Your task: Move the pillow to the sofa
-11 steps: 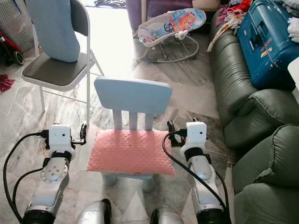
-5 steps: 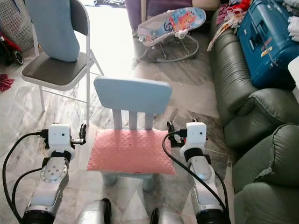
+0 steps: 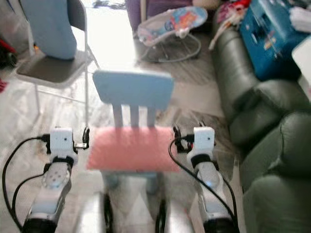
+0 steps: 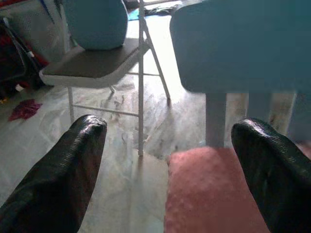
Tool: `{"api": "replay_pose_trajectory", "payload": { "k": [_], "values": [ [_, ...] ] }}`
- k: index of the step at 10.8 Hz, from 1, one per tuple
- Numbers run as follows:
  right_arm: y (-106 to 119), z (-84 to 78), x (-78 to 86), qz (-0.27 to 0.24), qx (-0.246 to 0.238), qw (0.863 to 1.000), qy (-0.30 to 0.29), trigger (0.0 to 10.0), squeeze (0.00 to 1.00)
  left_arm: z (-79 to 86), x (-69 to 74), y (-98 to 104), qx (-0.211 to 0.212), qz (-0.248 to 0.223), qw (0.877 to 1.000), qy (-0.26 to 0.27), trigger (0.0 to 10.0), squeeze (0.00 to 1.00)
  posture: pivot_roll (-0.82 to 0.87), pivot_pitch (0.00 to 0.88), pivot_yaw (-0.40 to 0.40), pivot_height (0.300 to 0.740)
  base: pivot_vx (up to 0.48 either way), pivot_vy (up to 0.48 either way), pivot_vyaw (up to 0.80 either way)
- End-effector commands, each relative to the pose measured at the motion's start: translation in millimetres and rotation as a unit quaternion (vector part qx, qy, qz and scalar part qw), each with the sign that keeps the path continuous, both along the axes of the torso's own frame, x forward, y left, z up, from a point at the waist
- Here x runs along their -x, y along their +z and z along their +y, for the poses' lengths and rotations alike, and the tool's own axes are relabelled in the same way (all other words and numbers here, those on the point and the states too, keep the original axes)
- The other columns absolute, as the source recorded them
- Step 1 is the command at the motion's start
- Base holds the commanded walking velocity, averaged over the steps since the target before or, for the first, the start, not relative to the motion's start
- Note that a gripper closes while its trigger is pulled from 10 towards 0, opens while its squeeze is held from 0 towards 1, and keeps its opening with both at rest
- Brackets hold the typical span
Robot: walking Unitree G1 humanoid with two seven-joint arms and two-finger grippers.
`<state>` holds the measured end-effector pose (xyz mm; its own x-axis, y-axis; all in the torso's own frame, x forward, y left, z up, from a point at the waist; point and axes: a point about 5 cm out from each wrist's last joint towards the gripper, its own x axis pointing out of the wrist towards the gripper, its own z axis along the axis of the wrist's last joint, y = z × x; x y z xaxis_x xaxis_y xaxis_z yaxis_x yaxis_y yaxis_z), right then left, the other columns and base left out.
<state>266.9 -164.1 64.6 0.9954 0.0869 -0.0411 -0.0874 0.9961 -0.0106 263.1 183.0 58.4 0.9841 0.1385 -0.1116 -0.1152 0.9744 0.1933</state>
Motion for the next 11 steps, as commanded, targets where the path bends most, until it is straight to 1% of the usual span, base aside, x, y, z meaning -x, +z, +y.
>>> {"api": "replay_pose_trajectory", "payload": {
  "k": [1,2,4,7,11],
  "values": [
    [-3,-2.1,1.3,0.007,-0.003,1.0,-0.003,10.0,0.0,3.1,0.6,1,-0.006,0.003,1.0,0.004,10.0,0.0,0.0,0.146,-0.039,0.593,0.0,0.0,0.0],
    [-4,-2.8,1.1,0.009,-0.002,1.0,-0.003,10.0,0.0,2.5,-1.8,5,-0.006,-0.005,1.0,0.006,10.0,0.0,0.0,0.142,-0.04,0.593,0.0,0.0,0.0],
    [-4,-2.6,-0.5,0.009,-0.003,1.0,-0.001,10.0,0.0,5.1,-3.4,8,-0.018,-0.012,0.999,0.024,10.0,0.0,0.0,0.139,-0.041,0.593,0.0,0.0,0.0],
    [-6,-1.6,0.5,0.012,-0.005,1.0,0.003,10.0,0.0,9.3,-2.8,8,-0.029,-0.011,0.999,0.04,10.0,0.0,0.01,0.143,-0.042,0.593,0.0,0.0,0.0],
    [-6,2.4,-0.9,0.011,-0.01,1.0,0.018,10.0,0.0,19.5,-1.5,9,-0.055,-0.009,0.997,0.061,10.0,0.0,0.02,0.147,-0.04,0.593,0.0,0.0,0.0]
  ]
}}
